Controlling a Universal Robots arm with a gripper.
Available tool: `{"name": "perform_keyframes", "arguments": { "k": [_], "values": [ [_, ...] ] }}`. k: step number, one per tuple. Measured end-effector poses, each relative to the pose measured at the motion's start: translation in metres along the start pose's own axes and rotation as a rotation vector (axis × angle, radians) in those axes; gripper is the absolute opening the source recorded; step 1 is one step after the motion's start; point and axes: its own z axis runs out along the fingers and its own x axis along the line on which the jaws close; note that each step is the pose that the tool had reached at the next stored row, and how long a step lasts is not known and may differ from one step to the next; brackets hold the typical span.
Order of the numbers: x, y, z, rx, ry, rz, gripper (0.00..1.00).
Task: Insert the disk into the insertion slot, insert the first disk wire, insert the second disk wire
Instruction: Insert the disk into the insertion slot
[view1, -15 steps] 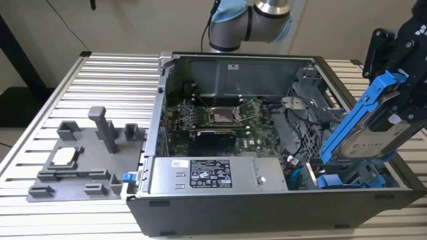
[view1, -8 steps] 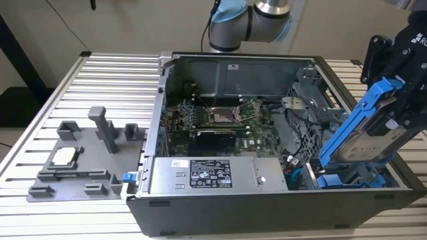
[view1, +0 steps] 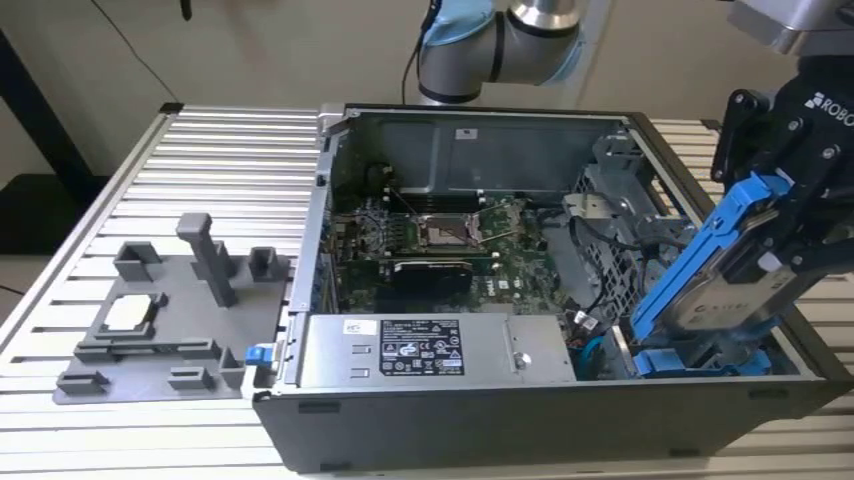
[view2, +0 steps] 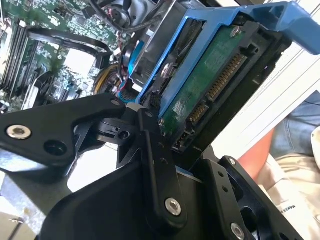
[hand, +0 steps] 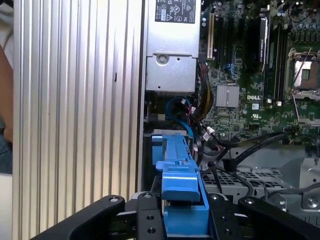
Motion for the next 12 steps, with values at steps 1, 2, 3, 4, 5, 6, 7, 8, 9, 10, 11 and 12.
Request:
{"name": "perform_keyframes", "arguments": {
  "k": [1, 2, 3, 4, 5, 6, 7, 8, 9, 10, 11, 12],
  "values": [
    [-0.0002, 0.0000, 0.0012, 0.0000, -0.0003, 0.000, 0.33],
    [-0.0004, -0.0001, 0.0025, 0.0001, -0.0006, 0.000, 0.33],
    [-0.0006, -0.0003, 0.0038, 0.0001, -0.0009, 0.000, 0.33],
    [-0.0008, -0.0004, 0.0050, 0.0001, -0.0013, 0.000, 0.33],
    [-0.0010, -0.0005, 0.0060, 0.0001, -0.0015, 0.000, 0.33],
    [-0.0013, -0.0005, 0.0071, 0.0001, -0.0019, 0.000, 0.33],
    [-0.0015, -0.0006, 0.0081, 0.0002, -0.0026, 0.000, 0.33],
    [-0.0017, -0.0007, 0.0090, 0.0001, -0.0035, 0.000, 0.33],
    [-0.0019, -0.0009, 0.0099, 0.0002, -0.0044, 0.000, 0.33],
    [-0.0022, -0.0011, 0.0108, 0.0002, -0.0057, 0.000, 0.33],
    [-0.0026, -0.0014, 0.0116, 0.0003, -0.0072, 0.000, 0.33],
    [-0.0030, -0.0016, 0.0123, 0.0003, -0.0080, 0.000, 0.33]
  ]
}}
